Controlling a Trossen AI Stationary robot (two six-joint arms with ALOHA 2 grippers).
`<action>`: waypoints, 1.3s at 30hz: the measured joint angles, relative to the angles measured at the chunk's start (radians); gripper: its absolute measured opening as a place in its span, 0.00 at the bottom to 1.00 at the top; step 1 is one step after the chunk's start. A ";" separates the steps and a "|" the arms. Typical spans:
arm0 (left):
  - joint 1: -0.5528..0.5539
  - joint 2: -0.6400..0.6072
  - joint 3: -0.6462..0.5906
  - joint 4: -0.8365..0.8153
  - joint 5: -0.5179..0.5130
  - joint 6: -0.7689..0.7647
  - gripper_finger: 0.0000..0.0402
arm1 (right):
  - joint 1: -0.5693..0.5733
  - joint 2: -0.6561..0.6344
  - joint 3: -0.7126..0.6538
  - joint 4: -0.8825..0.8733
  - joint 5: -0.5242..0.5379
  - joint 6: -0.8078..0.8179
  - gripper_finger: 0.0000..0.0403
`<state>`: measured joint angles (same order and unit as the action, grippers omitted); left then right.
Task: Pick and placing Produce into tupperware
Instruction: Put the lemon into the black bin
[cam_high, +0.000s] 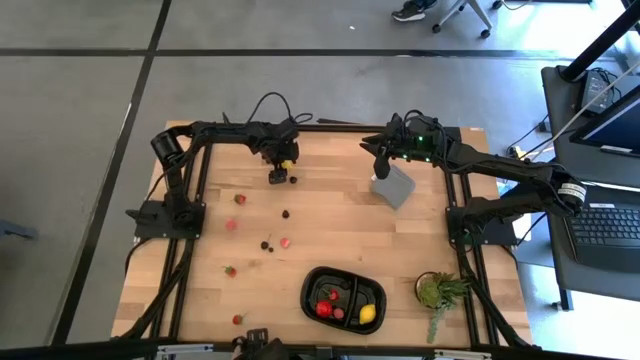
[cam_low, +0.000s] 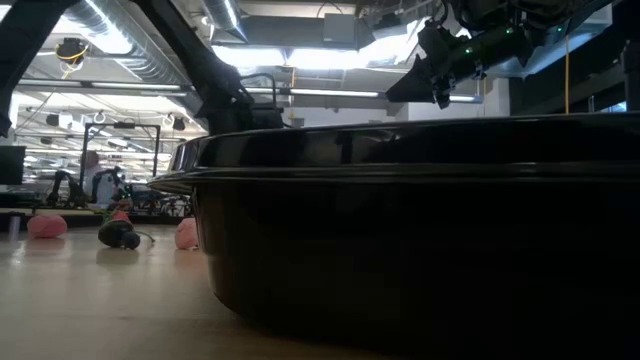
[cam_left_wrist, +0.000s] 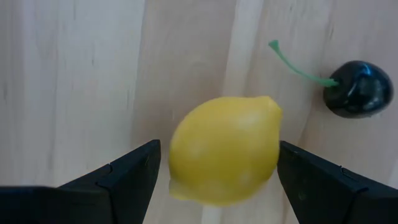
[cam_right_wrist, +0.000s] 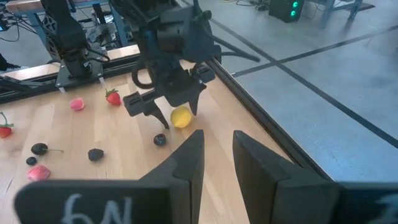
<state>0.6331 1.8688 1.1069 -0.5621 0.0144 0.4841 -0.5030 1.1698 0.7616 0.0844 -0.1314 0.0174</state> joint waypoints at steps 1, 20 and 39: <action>0.000 0.005 -0.001 0.001 0.000 0.002 0.77 | 0.000 0.000 0.000 0.000 0.000 0.000 0.22; -0.001 0.014 -0.005 0.031 0.008 0.044 0.73 | 0.000 0.000 0.000 0.000 0.000 -0.004 0.22; -0.006 0.015 -0.005 0.063 0.007 0.088 0.73 | 0.000 0.000 0.000 0.000 0.000 -0.004 0.22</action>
<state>0.6273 1.8839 1.1019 -0.4995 0.0212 0.5724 -0.5026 1.1698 0.7616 0.0841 -0.1314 0.0139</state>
